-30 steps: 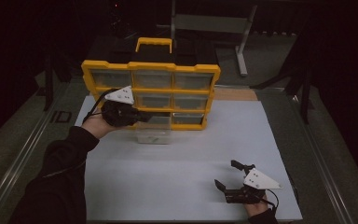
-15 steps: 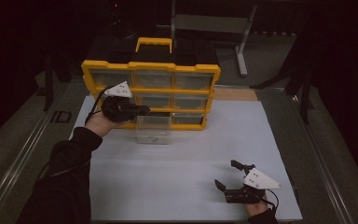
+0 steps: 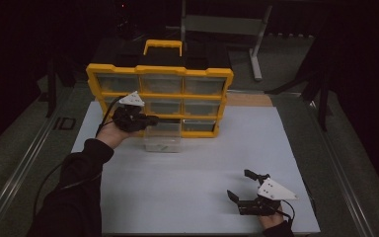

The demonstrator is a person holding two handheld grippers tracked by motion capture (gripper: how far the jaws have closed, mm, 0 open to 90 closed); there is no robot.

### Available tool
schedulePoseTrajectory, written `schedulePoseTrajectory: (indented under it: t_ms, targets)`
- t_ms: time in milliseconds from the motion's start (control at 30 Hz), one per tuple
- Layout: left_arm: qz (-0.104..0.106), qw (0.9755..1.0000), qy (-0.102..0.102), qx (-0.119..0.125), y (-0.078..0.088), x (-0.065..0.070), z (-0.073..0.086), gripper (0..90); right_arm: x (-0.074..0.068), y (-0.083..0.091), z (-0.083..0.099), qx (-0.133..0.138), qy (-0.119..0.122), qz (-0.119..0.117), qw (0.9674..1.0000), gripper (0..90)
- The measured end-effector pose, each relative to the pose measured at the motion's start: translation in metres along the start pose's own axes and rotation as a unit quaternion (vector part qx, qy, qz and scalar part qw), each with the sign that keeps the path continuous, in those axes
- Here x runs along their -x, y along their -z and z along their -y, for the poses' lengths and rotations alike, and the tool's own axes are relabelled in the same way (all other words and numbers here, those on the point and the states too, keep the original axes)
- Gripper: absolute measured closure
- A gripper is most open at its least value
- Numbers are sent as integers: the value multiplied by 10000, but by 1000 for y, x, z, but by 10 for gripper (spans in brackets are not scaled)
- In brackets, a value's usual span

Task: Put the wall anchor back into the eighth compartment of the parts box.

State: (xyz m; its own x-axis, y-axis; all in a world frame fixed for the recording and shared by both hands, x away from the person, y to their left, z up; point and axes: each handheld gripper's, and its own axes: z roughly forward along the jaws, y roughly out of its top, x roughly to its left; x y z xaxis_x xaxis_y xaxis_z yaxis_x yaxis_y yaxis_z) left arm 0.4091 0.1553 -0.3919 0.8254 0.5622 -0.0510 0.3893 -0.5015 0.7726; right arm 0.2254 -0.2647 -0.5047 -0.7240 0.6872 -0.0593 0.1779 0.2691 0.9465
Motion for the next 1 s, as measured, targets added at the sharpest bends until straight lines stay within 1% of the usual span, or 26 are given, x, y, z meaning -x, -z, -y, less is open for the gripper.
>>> schedulePoseTrajectory:
  t_ms: [100,167,200,233,267,400,467,500,567,600,633,733,800,833,867,967,1000]
  targets:
    - [-89,9998,68,-157,-8,0,3,840,0,0,0,4,-14,7,10000,90]
    - [-110,9994,190,-261,-13,0,6,840,0,0,0,0,-14,-3,10000,90]
    - [-165,9991,205,-319,-15,0,7,840,0,0,0,1,-11,-4,10000,90]
    - [-184,9989,223,-376,-18,0,9,840,0,0,0,-2,-9,-4,10000,90]
    - [-155,9987,257,-415,-20,0,10,840,0,0,0,-2,-3,-6,10000,90]
    - [-223,9978,237,-586,-27,0,12,840,0,0,0,-15,-11,-4,10000,90]
    - [-245,9971,261,-672,-29,0,12,839,0,0,0,-12,-15,-8,10000,90]
    - [-276,9967,249,-721,-31,1,12,840,0,0,0,-13,-19,-8,10000,90]
    - [-299,9956,362,-816,-34,0,12,840,0,0,0,-15,-21,-19,10000,90]
    - [-369,9949,328,-883,-35,1,12,840,0,0,1,-24,-25,-18,10000,90]
    - [-371,9946,321,-919,-36,0,12,840,0,-1,1,-28,-25,-18,10000,90]
    - [-384,9945,279,-933,-38,0,12,839,1,0,1,-29,-28,-22,10000,90]
    - [-368,9953,245,-863,-37,-1,12,839,1,0,1,-23,-31,-15,10000,90]
    - [-380,9952,220,-872,-37,-1,12,839,1,0,1,-21,-28,-18,10000,90]
    - [-395,9951,238,-872,-37,-2,12,839,1,0,1,-25,-37,-22,10000,90]
    - [-364,9958,196,-818,-35,-4,13,838,1,-1,1,-38,-42,-26,10000,90]
    - [-339,9961,227,-784,-35,-4,13,834,1,-1,1,-43,-45,-30,10000,90]
